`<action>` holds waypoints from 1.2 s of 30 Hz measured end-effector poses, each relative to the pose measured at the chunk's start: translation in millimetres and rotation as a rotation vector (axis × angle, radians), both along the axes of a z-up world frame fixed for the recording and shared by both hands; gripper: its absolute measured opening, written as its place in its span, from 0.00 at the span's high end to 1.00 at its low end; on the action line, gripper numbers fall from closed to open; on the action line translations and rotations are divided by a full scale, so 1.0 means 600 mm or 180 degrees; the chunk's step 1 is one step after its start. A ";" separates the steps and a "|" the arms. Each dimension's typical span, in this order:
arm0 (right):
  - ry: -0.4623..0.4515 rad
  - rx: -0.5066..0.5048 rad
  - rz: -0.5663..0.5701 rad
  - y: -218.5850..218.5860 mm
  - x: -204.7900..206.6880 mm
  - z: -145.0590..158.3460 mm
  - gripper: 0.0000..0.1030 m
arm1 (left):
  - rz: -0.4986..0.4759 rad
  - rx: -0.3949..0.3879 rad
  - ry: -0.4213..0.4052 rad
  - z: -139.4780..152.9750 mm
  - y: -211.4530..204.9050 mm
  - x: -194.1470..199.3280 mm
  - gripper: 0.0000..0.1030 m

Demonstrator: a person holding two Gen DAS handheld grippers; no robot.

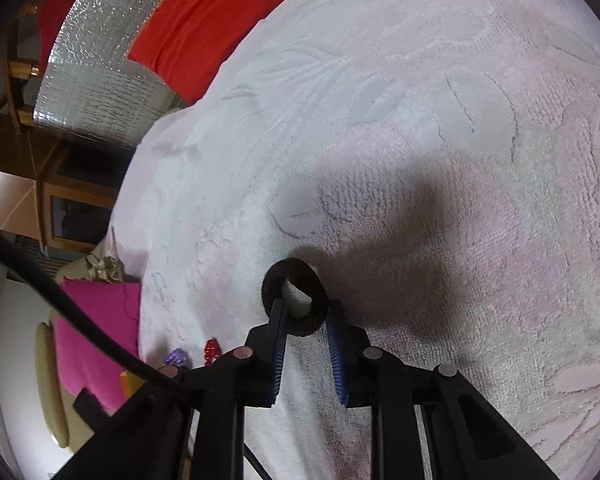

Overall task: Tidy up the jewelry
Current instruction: 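Grasp the purple beaded bracelet with the left tool while the right tool holds the hair tie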

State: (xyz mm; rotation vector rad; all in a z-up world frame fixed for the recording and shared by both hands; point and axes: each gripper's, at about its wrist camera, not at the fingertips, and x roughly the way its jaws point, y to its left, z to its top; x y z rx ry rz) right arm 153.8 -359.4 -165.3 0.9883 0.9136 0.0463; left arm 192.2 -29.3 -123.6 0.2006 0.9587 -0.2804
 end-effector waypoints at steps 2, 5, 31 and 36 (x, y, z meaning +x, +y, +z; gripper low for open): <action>0.0028 0.0004 -0.0015 0.001 0.002 -0.002 0.79 | -0.0047 -0.0006 -0.0007 0.003 0.004 -0.002 0.39; 0.0036 -0.0004 -0.0033 0.003 0.003 -0.003 0.79 | -0.0084 0.0019 -0.0050 0.006 0.009 -0.006 0.37; 0.0041 -0.0071 -0.0029 0.011 0.006 0.000 0.79 | -0.0534 0.0277 -0.0301 0.039 -0.003 -0.074 0.43; 0.0036 -0.0062 -0.0023 0.012 0.005 -0.002 0.79 | -0.0494 0.0196 -0.0134 0.023 0.002 -0.051 0.66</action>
